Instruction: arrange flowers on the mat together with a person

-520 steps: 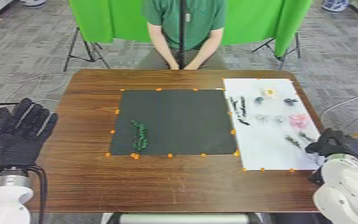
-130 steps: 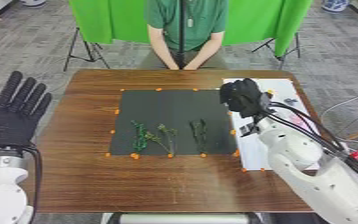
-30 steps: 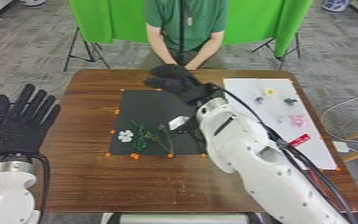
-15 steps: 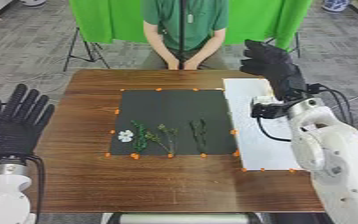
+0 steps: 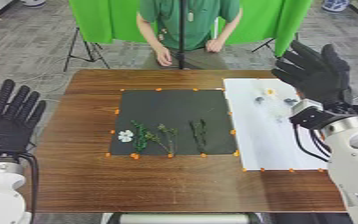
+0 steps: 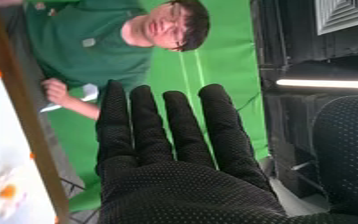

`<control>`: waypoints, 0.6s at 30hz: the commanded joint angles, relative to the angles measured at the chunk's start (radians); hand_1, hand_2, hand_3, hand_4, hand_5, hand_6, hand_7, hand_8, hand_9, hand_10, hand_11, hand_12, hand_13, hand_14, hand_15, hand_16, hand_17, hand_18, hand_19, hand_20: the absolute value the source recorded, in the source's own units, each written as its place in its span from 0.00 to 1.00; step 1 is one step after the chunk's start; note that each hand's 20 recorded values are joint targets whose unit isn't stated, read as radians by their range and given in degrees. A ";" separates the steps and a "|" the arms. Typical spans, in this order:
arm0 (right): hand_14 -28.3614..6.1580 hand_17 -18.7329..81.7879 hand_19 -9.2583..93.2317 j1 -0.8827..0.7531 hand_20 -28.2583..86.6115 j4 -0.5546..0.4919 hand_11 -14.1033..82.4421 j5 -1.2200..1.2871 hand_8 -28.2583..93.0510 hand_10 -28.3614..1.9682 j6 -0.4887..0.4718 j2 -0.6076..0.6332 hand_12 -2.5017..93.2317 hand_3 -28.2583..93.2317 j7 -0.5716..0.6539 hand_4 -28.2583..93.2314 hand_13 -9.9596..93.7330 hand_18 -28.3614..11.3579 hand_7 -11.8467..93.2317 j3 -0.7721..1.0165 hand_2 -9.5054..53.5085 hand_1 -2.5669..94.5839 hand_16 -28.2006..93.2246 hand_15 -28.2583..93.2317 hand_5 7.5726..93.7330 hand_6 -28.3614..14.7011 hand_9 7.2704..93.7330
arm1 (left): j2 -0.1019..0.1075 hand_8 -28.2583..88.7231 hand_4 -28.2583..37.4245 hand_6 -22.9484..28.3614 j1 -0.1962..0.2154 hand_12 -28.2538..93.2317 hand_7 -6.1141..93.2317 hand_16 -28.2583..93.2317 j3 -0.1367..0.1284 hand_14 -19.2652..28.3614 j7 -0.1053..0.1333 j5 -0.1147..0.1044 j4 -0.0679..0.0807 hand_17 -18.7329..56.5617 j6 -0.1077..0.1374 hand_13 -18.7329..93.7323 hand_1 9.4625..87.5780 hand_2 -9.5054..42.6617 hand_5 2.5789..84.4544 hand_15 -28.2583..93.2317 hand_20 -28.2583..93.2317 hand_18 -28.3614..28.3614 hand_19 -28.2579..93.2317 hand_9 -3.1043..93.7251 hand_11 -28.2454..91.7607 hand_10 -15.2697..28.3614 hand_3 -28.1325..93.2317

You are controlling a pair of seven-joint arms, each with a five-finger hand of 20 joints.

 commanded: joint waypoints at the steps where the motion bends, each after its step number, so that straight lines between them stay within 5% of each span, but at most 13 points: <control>1: 0.38 0.29 0.45 -0.041 0.37 -0.015 0.17 0.027 0.18 0.43 0.076 0.014 0.18 0.80 -0.034 0.03 0.35 0.27 0.18 -0.015 0.34 0.16 0.42 0.32 0.33 0.53 0.30 | 0.031 0.17 0.00 0.57 -0.006 0.29 0.17 0.18 -0.016 0.64 -0.003 0.016 0.000 0.18 0.024 0.33 0.22 0.43 0.40 0.38 0.31 0.70 0.43 0.35 0.35 0.66 0.77; 18: 0.38 0.29 0.45 -0.063 0.36 -0.034 0.17 0.020 0.18 0.41 0.068 -0.018 0.18 0.80 -0.027 0.02 0.35 0.28 0.19 -0.020 0.36 0.15 0.42 0.32 0.33 0.53 0.30 | 0.044 0.17 0.00 0.58 0.012 0.29 0.16 0.18 -0.044 0.61 0.000 0.010 -0.008 0.18 0.015 0.30 0.21 0.43 0.42 0.36 0.31 0.68 0.42 0.34 0.35 0.66 0.77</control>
